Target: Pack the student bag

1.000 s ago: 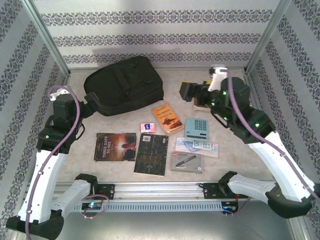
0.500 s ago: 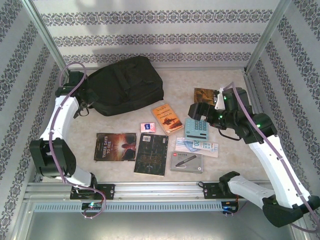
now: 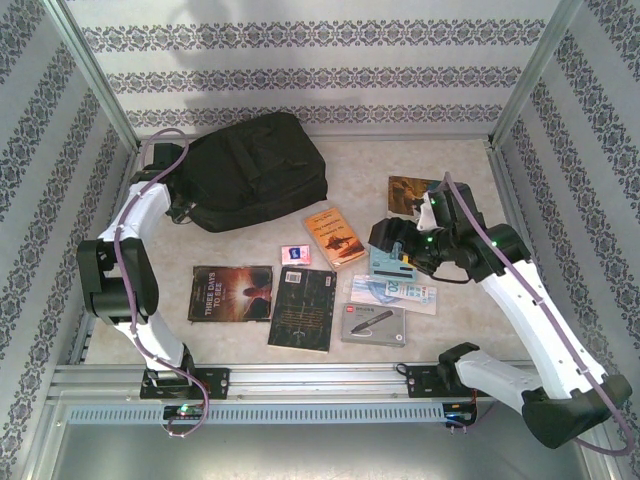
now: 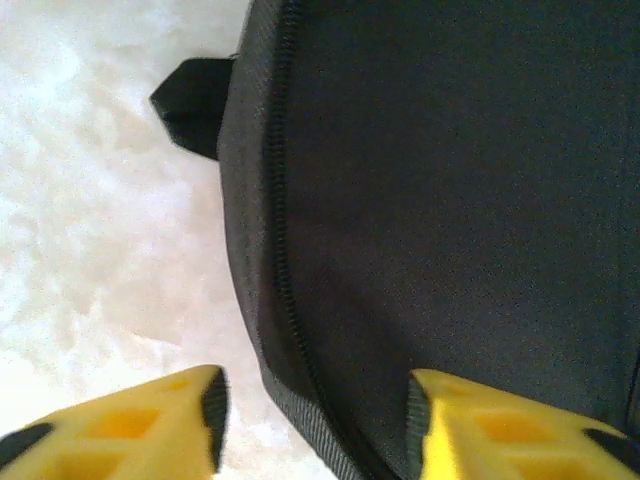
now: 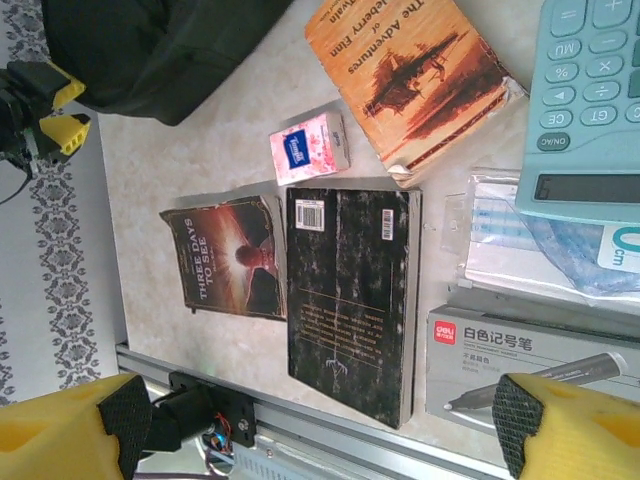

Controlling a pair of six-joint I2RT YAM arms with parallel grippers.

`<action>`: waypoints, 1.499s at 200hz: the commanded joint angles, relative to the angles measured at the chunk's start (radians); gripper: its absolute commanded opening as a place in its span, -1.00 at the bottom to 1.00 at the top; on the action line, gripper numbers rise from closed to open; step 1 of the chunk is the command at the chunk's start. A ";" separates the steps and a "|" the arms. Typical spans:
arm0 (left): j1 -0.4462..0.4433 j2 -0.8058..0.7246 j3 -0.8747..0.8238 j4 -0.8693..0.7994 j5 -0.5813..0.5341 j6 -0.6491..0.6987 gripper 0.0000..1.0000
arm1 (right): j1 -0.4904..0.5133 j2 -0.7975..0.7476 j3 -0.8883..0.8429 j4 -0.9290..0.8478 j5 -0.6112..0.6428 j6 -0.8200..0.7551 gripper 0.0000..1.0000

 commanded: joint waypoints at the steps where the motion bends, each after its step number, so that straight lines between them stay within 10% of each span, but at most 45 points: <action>1: 0.007 0.002 -0.020 0.060 0.011 0.025 -0.25 | 0.002 -0.007 0.017 0.057 -0.001 0.028 0.78; 53: 0.007 -0.037 -0.063 0.101 0.071 -0.048 -1.00 | -0.015 -0.008 -0.001 0.139 0.028 0.089 0.74; 201: -0.103 -0.333 -0.179 0.312 0.154 -0.609 -1.00 | -0.024 0.203 0.054 0.311 -0.058 0.264 0.74; 300: -0.385 -0.303 -0.131 0.333 0.114 -0.746 -1.00 | 0.014 0.523 0.250 0.299 -0.049 0.286 0.76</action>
